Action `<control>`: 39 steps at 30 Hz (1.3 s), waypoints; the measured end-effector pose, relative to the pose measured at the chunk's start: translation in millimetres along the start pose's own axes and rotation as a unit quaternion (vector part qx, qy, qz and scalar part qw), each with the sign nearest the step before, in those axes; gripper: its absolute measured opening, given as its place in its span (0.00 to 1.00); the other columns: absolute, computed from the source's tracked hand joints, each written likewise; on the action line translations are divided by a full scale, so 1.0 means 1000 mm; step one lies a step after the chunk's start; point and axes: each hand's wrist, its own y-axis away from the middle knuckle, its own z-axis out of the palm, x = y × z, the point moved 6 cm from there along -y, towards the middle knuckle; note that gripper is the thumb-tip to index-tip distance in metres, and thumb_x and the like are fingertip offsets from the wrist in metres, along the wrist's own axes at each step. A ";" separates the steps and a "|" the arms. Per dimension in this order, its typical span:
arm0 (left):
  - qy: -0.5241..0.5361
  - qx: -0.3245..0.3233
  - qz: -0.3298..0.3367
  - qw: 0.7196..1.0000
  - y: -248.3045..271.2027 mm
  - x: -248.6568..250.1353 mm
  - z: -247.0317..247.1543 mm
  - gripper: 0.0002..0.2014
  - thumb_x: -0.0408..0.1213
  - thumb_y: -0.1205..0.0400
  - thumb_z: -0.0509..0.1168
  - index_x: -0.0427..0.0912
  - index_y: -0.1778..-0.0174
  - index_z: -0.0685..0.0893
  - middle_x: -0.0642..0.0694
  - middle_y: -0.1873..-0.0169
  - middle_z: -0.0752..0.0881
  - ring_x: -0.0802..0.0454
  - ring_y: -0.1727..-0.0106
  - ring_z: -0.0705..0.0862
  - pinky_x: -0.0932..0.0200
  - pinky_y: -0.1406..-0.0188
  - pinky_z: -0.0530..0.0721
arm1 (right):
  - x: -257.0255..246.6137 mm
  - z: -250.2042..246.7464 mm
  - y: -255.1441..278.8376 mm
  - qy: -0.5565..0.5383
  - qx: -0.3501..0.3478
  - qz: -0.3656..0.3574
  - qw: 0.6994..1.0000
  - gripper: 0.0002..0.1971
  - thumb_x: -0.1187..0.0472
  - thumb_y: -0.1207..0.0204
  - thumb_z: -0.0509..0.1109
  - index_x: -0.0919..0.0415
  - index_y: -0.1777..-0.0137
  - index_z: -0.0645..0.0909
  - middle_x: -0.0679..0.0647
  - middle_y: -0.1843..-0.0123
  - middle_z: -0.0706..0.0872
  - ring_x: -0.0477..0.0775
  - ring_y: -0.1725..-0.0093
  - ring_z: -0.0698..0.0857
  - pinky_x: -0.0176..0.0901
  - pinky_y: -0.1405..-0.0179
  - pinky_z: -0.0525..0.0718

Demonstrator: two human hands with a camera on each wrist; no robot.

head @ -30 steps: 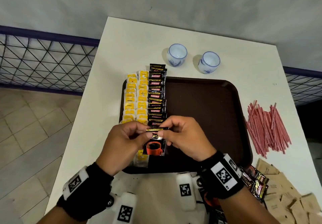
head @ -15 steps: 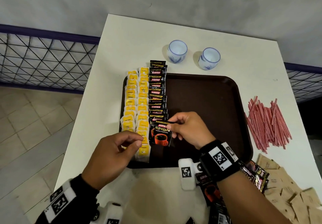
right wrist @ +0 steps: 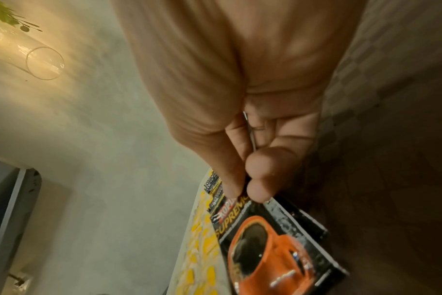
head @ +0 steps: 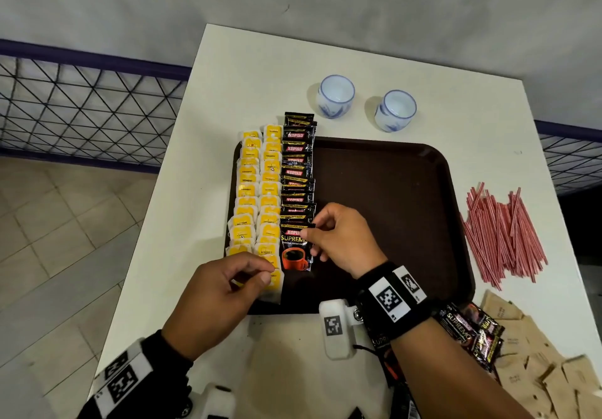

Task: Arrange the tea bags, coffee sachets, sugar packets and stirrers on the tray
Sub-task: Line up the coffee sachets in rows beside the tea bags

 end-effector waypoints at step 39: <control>-0.526 -0.348 0.349 0.694 0.040 0.071 0.235 0.34 0.32 0.26 0.70 0.55 0.24 0.70 0.53 0.36 0.76 0.49 0.34 0.74 0.50 0.38 0.71 | 0.159 -0.129 0.226 0.275 0.011 0.044 0.960 0.41 0.52 0.35 0.84 0.39 0.23 0.68 0.42 0.40 0.68 0.46 0.47 0.82 0.42 0.44 0.84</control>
